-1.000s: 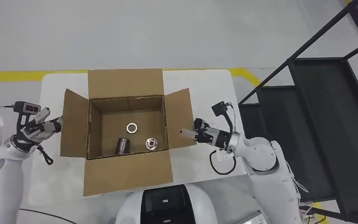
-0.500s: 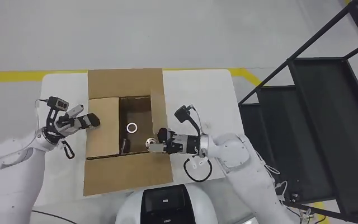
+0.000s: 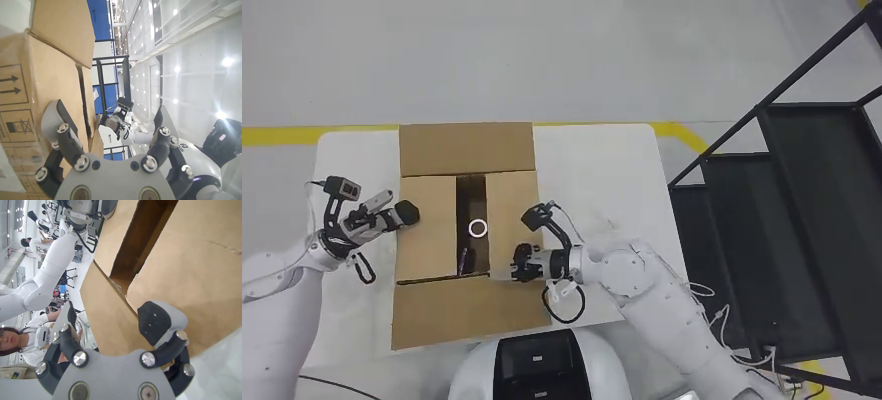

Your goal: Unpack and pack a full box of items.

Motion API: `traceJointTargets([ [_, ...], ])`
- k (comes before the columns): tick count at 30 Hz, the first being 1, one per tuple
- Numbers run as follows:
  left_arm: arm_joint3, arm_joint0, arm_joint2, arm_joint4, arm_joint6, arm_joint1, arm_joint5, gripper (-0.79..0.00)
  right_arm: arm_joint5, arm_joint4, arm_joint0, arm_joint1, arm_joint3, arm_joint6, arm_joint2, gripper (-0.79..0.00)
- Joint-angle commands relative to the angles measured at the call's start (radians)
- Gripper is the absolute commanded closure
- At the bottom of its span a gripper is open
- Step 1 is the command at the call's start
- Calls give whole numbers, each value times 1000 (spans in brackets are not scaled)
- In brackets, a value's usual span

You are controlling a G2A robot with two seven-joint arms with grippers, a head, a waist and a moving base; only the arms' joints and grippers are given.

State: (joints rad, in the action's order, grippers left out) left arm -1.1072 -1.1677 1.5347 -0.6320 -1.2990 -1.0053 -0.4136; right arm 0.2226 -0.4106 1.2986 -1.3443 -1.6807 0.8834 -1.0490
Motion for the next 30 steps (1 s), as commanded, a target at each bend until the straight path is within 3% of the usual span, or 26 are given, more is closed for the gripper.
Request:
traceJointTargets([
  [1,-7,-8,7,-11,-3,1,-3,-785,3,-10,3,4,-21,-1,-5,-785],
  [9,-55,-48,74,-115,16,9,7,-785,38,53,110,39,-221,16,-140,-785],
  [17,-106,-104,144,-168,41,16,-5,-785,26,-66,289,84,-331,128,-298,-785],
  [24,-136,-126,164,-179,69,17,-8,-785,52,-90,398,96,-312,118,-248,-785],
  [30,-154,-141,169,-169,88,16,-23,-785,102,28,407,97,-319,124,-163,-785],
])
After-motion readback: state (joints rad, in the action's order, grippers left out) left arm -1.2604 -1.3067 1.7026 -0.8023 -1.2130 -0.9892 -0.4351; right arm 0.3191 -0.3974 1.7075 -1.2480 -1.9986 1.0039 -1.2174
